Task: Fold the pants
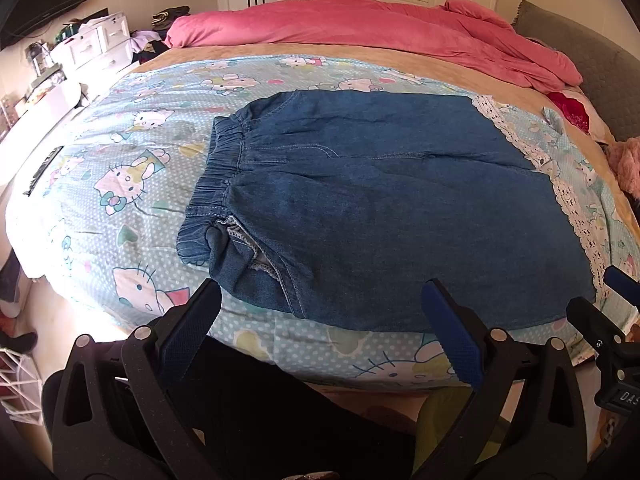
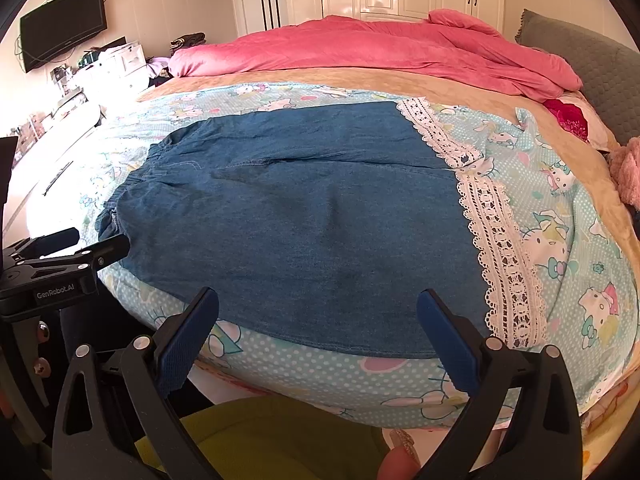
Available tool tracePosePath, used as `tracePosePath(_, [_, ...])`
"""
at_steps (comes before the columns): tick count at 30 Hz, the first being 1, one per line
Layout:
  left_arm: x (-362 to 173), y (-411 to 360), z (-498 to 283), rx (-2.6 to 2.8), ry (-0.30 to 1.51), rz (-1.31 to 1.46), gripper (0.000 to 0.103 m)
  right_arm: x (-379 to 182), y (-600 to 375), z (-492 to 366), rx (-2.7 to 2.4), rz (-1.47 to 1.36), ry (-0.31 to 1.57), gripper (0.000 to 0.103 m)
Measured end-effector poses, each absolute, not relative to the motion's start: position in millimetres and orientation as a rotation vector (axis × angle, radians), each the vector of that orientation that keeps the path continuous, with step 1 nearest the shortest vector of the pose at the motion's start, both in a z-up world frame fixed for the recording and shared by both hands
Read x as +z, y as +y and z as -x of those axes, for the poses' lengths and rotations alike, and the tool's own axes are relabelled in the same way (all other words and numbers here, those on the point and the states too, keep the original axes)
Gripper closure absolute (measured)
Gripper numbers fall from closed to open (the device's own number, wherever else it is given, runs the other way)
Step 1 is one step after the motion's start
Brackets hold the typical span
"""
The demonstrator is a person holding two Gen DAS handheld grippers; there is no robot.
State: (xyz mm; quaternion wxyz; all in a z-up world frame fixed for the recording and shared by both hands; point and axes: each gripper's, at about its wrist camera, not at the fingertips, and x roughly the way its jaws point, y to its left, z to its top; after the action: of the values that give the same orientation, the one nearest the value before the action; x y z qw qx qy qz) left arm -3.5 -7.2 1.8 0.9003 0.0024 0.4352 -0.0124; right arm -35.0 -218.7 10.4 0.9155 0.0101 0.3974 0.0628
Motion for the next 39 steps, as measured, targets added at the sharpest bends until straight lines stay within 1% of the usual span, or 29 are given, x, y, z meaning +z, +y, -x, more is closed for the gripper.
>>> tracePosePath(15, [-2.9, -5.7, -7.3, -0.036, 0.914, -0.008, 0.009, 10.6, -212.3, 20.1, 0.135, -0.012, 0.827, 0.004])
tracePosePath(20, [-4.4, 0.6, -22.3, -0.038, 0.927, -0.003, 0.009, 17.9, -202.6, -5.3, 0.148, 0.015, 0.827, 0.004])
tracePosePath(31, [2.5, 34.8, -82.2, -0.003, 0.932, 0.029, 0.009, 27.8, -175.7, -78.7, 0.177, 0.066, 0.815, 0.004])
tracePosePath(39, [1.8, 62.6, -128.7, 0.004, 0.938, 0.061, 0.009, 24.6, -155.6, -130.4, 0.205, 0.117, 0.833, 0.004])
